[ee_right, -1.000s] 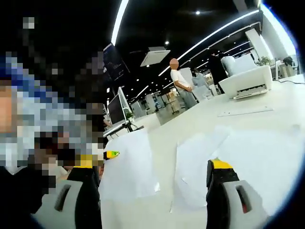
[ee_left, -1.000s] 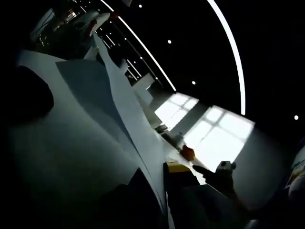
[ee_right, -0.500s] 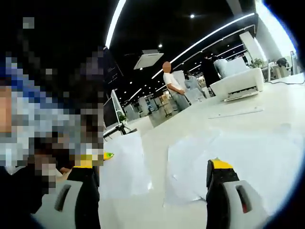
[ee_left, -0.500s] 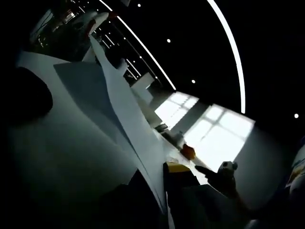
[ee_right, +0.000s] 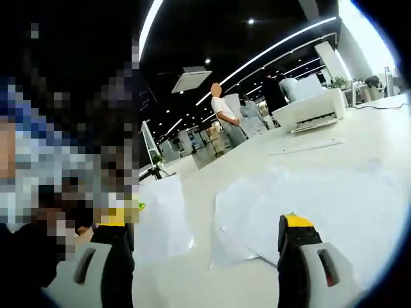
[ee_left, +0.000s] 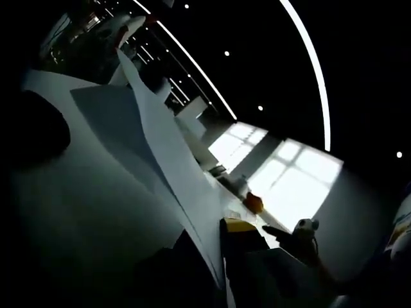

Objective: Organize the stack of printing papers by aligning and flattening the scattered papers on the table

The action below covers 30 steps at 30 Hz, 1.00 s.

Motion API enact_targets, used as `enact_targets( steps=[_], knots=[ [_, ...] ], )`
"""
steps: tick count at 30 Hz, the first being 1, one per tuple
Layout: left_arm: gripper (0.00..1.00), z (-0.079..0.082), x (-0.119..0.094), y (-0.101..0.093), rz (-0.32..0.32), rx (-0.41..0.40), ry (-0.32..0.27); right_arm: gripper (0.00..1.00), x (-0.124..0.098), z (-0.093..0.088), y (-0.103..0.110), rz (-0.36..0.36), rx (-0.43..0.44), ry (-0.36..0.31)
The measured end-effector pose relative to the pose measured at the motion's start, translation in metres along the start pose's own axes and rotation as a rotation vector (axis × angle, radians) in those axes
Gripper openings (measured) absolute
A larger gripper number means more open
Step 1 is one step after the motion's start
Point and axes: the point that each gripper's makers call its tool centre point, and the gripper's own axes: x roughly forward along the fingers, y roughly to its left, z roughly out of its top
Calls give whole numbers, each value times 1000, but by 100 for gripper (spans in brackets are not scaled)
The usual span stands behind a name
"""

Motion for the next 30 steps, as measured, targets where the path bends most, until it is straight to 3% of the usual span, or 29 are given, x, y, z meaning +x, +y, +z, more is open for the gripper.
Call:
enact_targets(
  steps=[30],
  knots=[
    [6, -3, 0, -3, 1, 4, 3, 88, -18, -10, -18, -64, 15, 1]
  ],
)
